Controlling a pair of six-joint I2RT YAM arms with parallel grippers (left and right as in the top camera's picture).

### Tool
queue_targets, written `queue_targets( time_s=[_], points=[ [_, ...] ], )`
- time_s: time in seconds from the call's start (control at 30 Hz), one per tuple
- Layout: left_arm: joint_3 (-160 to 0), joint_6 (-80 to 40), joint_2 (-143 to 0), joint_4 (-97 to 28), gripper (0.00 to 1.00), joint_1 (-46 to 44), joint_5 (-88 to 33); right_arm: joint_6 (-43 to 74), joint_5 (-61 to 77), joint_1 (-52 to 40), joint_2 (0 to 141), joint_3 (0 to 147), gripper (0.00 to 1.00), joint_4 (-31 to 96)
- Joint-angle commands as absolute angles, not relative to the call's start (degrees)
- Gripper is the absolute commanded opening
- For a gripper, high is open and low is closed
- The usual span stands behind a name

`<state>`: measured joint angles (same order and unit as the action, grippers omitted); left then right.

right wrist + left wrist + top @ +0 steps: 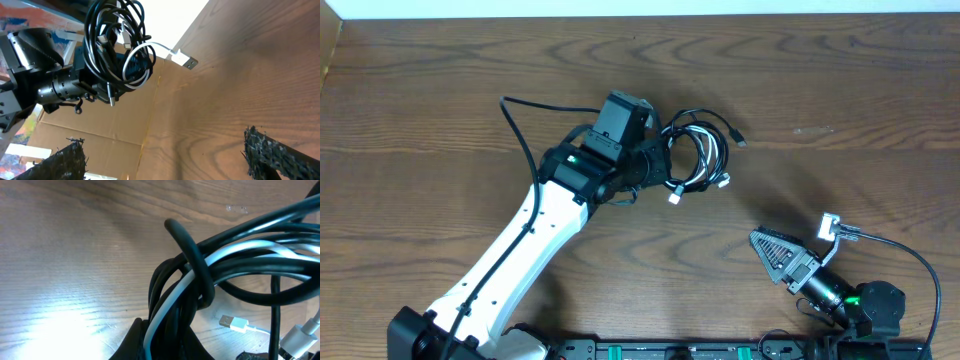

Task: Untangle cables
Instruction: 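Lift the bundle with the left gripper and raise the right gripper, then move the held bundle toward the right gripper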

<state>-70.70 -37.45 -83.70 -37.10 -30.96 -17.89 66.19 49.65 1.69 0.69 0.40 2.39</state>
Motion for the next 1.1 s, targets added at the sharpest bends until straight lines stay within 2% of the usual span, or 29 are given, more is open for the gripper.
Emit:
queue_targets(
  time_s=[0.0,0.07,0.2,0.33,0.43,0.53,0.63,0.73,0.8,0.9,0.97,1.0,1.07],
  points=[
    [-71.05,-39.38,-83.48,-37.34,0.08,-31.94,-15.51,67.46,50.57,1.78,0.49,0.32,0.99,2.57],
    [-71.05,-42.50,-83.48,-38.30,0.08,-32.58,-11.20,67.46,50.54,1.78,0.49,0.32,0.99,2.59],
    [-71.05,-57.84,-83.48,-41.25,0.08,-33.10,-8.05,67.46,50.48,1.78,0.49,0.32,0.99,2.61],
    [-70.96,-63.07,-83.50,-42.44,0.08,-33.10,-6.44,67.46,49.87,1.78,0.49,0.32,0.98,2.61],
    [-70.70,-66.02,-83.50,-44.14,0.08,-33.10,0.51,67.42,49.84,1.78,0.49,0.30,0.99,2.74],
    [-70.39,-75.31,-83.50,-47.13,0.08,-33.10,7.42,67.42,49.87,1.78,0.49,0.32,0.99,3.84],
    [-70.39,-85.19,-83.50,-49.08,0.08,-33.10,8.10,67.22,49.89,1.78,0.49,0.30,0.98,3.88],
    [-70.39,-88.58,-83.50,-48.97,0.08,-33.21,6.37,67.22,49.80,1.78,0.49,0.30,0.98,3.88],
    [-70.39,-85.69,-83.50,-48.01,0.08,-33.19,2.76,67.18,49.60,1.78,0.49,0.32,0.98,3.88],
    [-70.39,-74.81,-83.50,-45.60,0.08,-33.19,-3.29,66.54,49.43,1.78,0.49,0.32,0.98,3.86],
    [-70.39,-61.89,-83.50,-41.89,0.08,-33.19,-9.72,66.57,49.45,1.78,0.49,0.32,0.99,3.86],
    [-70.39,-47.31,-83.50,-38.13,0.08,-33.19,-16.29,66.57,49.45,1.78,0.49,0.30,0.98,3.86],
    [-70.39,-34.74,-83.50,-35.31,0.08,-33.19,-22.87,66.57,49.47,1.78,0.49,0.30,0.98,3.86]
  ],
)
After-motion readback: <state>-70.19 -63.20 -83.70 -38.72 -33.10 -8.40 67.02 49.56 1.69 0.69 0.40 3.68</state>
